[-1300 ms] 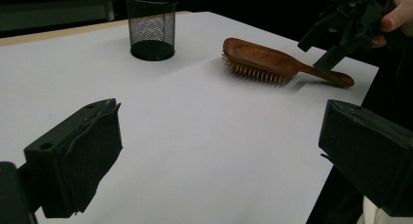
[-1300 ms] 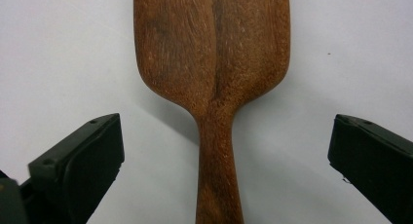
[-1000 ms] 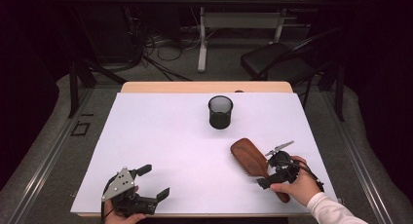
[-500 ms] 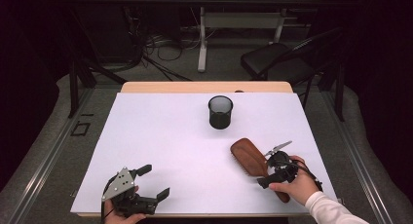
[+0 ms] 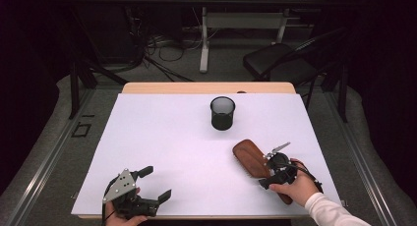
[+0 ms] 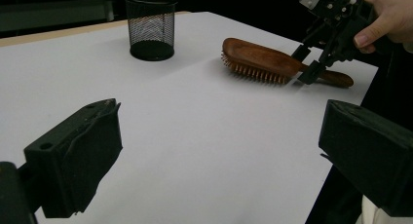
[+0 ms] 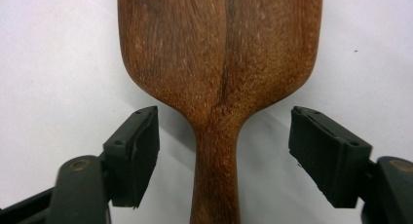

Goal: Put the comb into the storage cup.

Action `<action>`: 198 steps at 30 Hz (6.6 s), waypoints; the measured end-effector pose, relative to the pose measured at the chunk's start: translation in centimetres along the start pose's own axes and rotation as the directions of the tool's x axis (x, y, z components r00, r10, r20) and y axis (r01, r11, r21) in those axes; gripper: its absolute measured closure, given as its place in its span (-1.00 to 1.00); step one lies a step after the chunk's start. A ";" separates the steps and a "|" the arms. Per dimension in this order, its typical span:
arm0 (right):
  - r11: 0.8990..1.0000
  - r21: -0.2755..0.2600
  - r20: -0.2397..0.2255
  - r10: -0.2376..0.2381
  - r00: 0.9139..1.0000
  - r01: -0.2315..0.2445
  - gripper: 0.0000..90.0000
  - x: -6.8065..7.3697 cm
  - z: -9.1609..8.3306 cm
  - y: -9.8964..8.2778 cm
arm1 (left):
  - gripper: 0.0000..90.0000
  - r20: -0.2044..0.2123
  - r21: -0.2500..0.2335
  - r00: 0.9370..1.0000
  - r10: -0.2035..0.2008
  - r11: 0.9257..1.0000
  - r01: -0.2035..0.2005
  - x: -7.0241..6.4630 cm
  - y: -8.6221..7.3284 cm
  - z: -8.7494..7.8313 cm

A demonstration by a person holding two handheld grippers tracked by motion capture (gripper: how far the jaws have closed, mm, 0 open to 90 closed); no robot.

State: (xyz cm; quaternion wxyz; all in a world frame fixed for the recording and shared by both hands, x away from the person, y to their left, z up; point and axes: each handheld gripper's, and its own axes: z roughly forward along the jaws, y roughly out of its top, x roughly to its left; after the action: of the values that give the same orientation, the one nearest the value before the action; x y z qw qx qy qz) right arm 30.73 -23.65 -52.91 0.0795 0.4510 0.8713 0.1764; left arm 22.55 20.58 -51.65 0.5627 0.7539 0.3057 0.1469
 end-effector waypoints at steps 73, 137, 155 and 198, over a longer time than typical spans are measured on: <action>0.991 -0.128 0.001 -0.049 0.999 0.048 0.59 -0.1 0.1 -1.9 | -0.96 -0.009 -0.001 1.000 -0.005 1.000 0.005 0.0 -0.1 0.1; 0.921 -0.382 0.017 -0.081 0.997 0.081 0.60 0.5 -5.2 1.2 | -0.95 -0.027 0.018 1.000 -0.014 1.000 0.015 0.2 -0.2 0.4; 0.891 -0.437 0.004 -0.138 0.990 0.126 0.60 1.5 -6.3 2.9 | -0.95 -0.043 0.028 0.999 -0.033 0.999 0.034 0.6 -0.4 0.6; 0.860 -0.474 0.019 -0.206 0.978 0.191 0.59 2.8 -8.0 5.4 | -0.94 0.013 0.168 0.998 -0.055 0.984 0.052 3.9 8.6 2.7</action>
State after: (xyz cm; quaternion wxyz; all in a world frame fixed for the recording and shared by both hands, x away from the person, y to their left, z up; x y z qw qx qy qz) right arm 30.88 -20.40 -43.43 0.1910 0.3229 0.8446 0.3819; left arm 29.61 19.44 -44.91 0.5034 0.7914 0.3322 0.0990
